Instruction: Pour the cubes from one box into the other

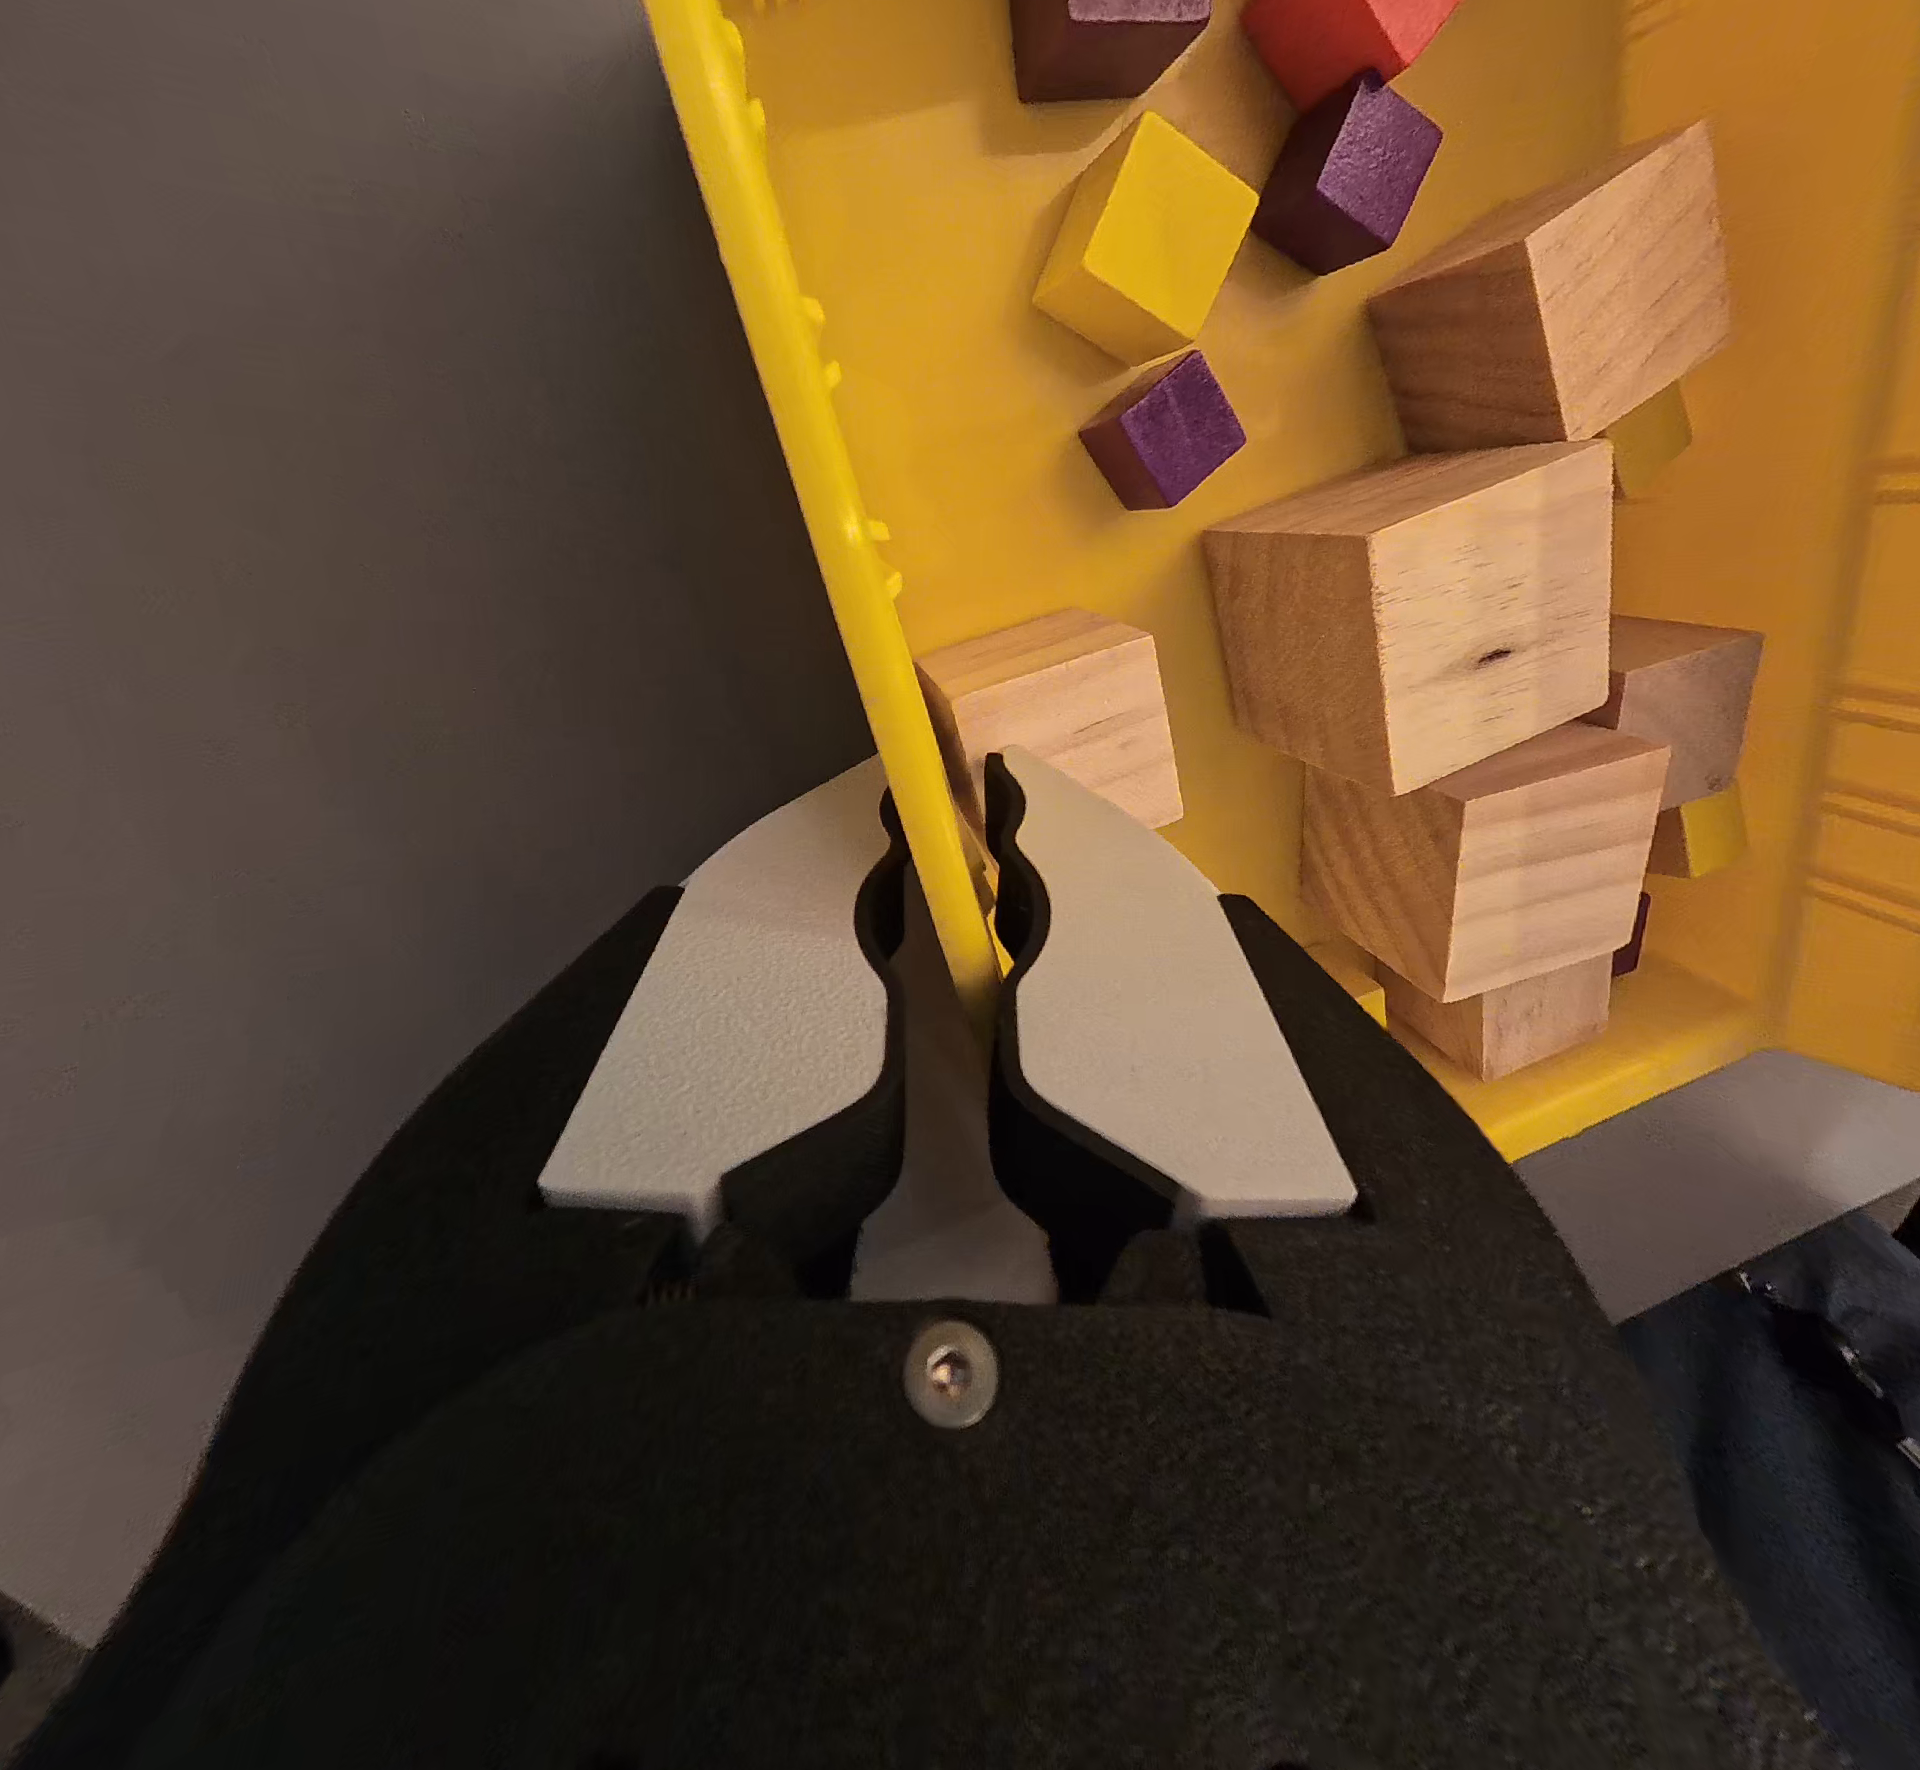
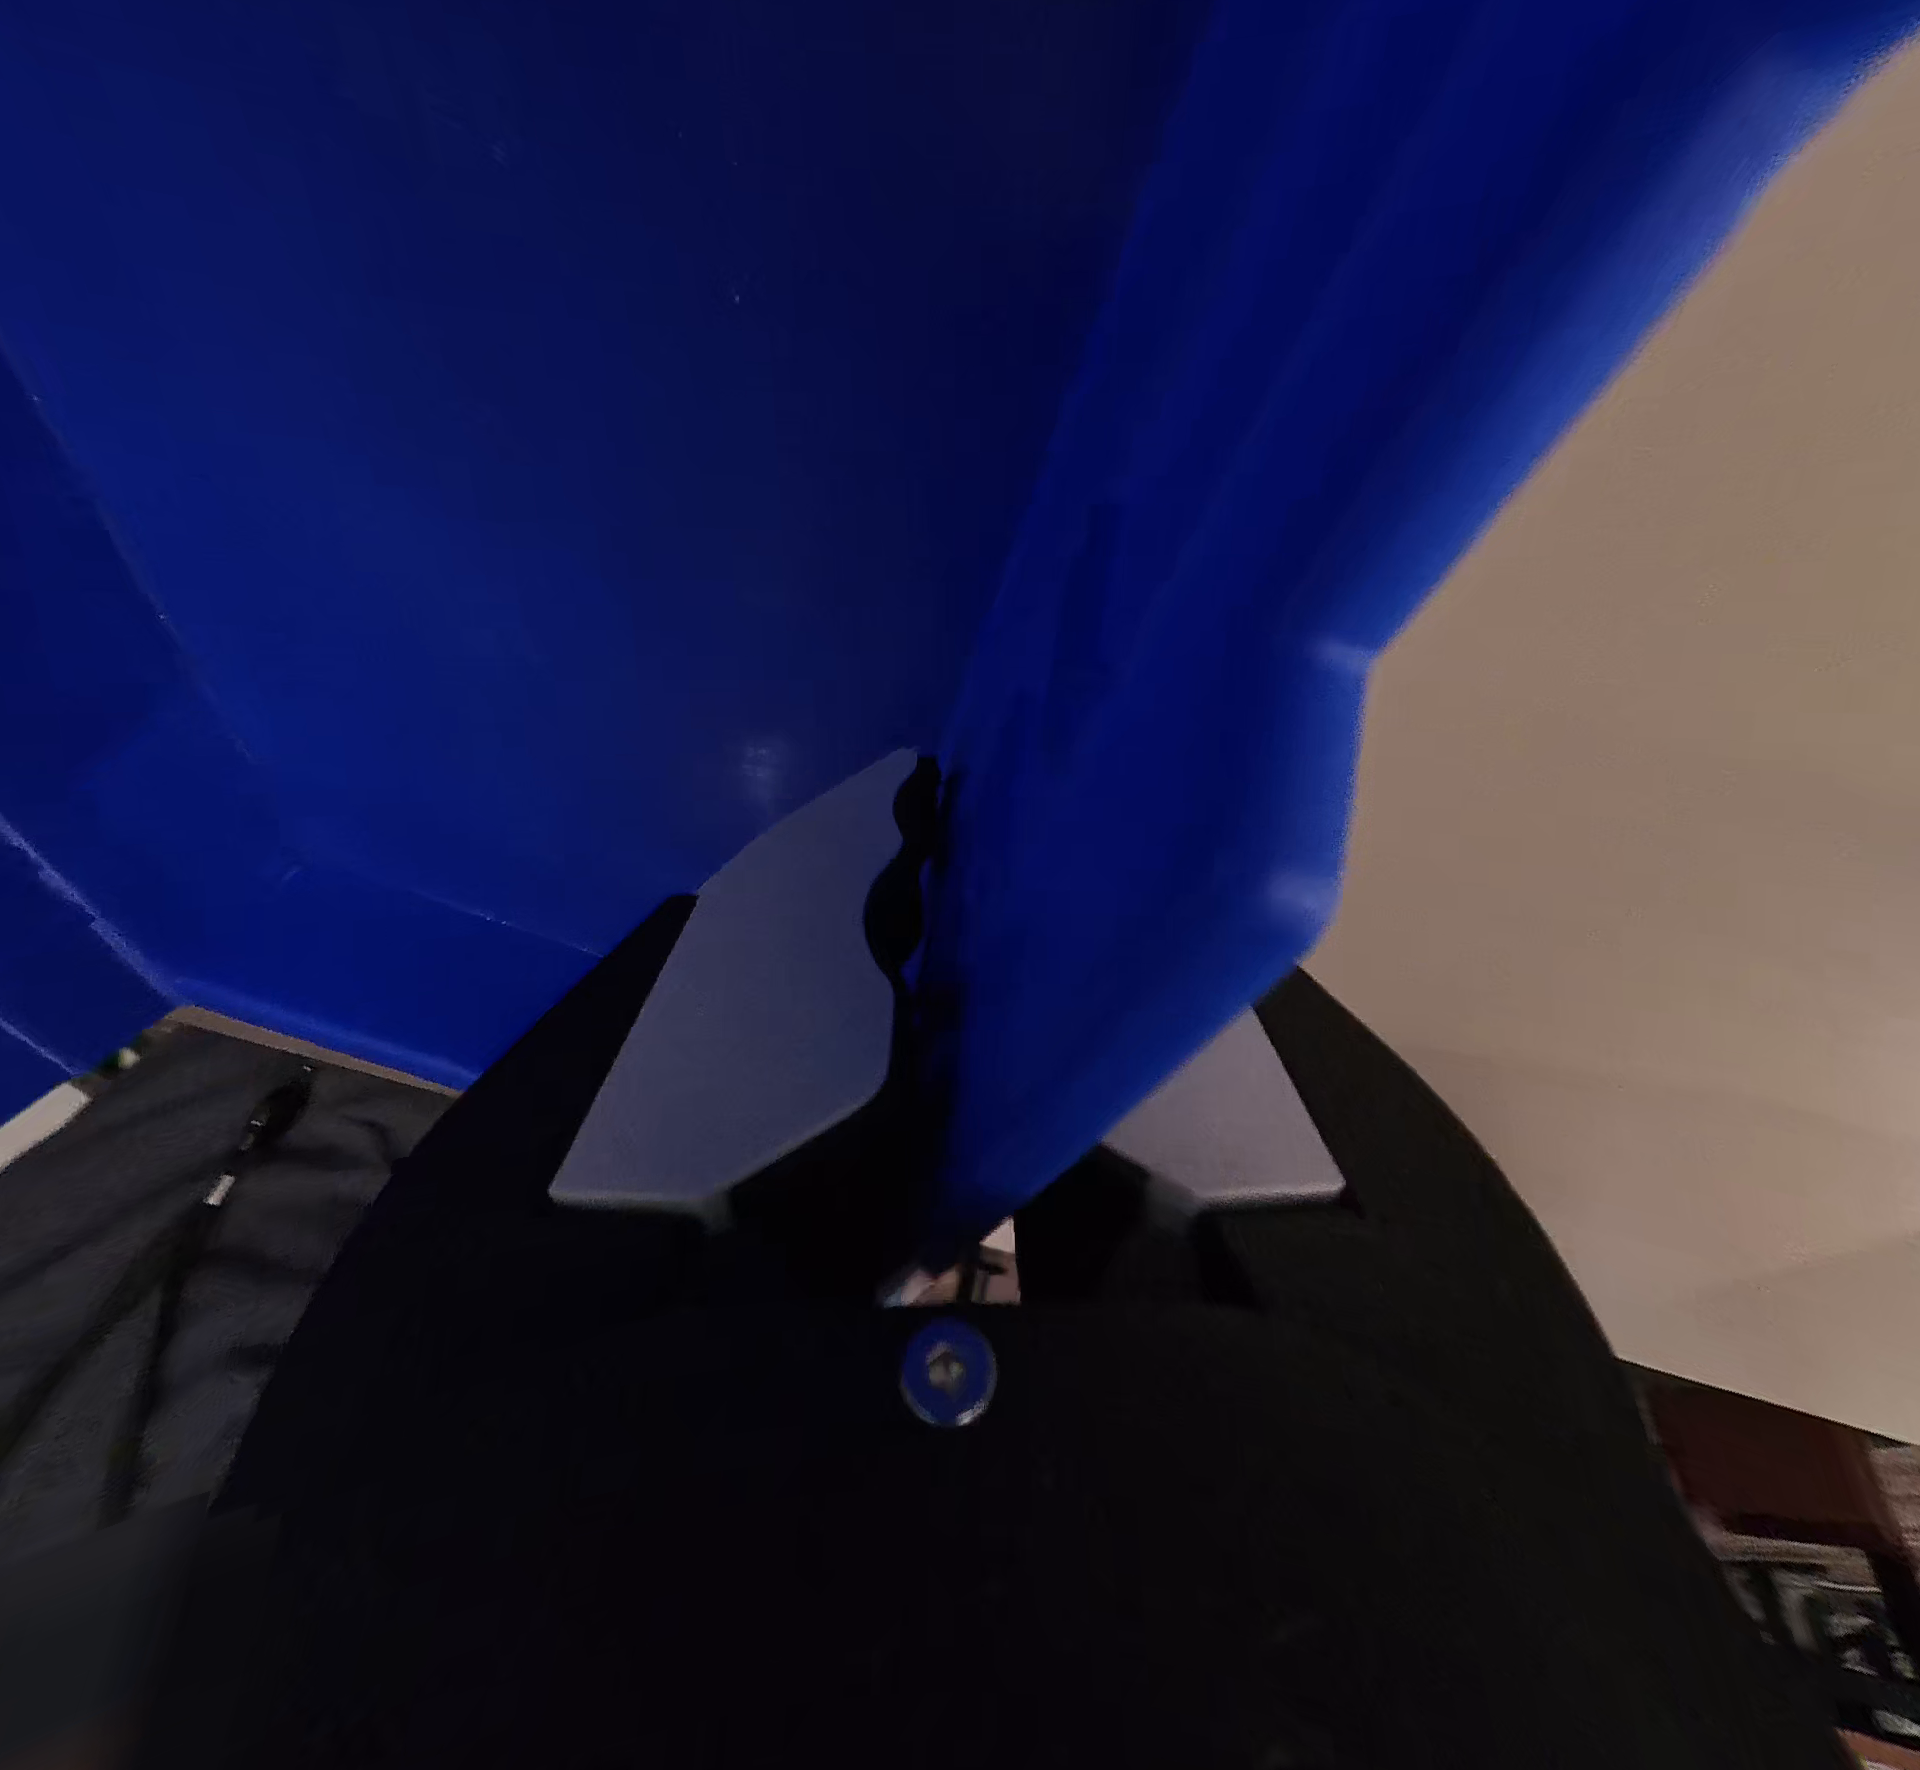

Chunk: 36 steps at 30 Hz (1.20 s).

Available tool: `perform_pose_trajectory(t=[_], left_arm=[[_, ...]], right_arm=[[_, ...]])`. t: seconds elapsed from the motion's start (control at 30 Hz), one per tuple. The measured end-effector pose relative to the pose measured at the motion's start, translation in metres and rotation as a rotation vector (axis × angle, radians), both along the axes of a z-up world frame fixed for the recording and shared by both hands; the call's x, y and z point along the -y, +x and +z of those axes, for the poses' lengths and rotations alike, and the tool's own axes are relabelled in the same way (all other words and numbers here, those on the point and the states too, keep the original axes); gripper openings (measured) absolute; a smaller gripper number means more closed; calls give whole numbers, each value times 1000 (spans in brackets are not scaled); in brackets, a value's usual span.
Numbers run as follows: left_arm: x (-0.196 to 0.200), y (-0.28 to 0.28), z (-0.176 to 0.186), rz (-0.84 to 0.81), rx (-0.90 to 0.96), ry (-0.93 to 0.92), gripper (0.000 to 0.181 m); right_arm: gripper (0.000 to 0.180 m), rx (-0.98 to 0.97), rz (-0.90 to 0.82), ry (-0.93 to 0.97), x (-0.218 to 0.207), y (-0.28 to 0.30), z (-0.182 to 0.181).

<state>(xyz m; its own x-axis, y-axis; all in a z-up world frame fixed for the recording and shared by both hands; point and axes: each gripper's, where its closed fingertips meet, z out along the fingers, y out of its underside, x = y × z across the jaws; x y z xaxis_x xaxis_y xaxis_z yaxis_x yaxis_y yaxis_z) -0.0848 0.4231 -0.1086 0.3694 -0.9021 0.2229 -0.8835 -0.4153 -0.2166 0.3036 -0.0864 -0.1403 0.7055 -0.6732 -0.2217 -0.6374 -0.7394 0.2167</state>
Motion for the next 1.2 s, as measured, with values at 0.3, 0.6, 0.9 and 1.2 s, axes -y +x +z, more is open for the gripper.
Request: perform_pose_trajectory(t=[0.3,0.6,0.9,1.2], left_arm=[[-6,3,1,13,57,-4,13],[-11,0,0,5,32,43,10],[-10,7,4,60,175,-28,21],[-27,6,30,56,339,149,45]], right_arm=[[5,14,-75,-30,-4,8,0],[5,21,-101,-34,-4,15,0],[12,95,-59,80,-12,20,0],[41,353,-19,142,-10,47,30]])
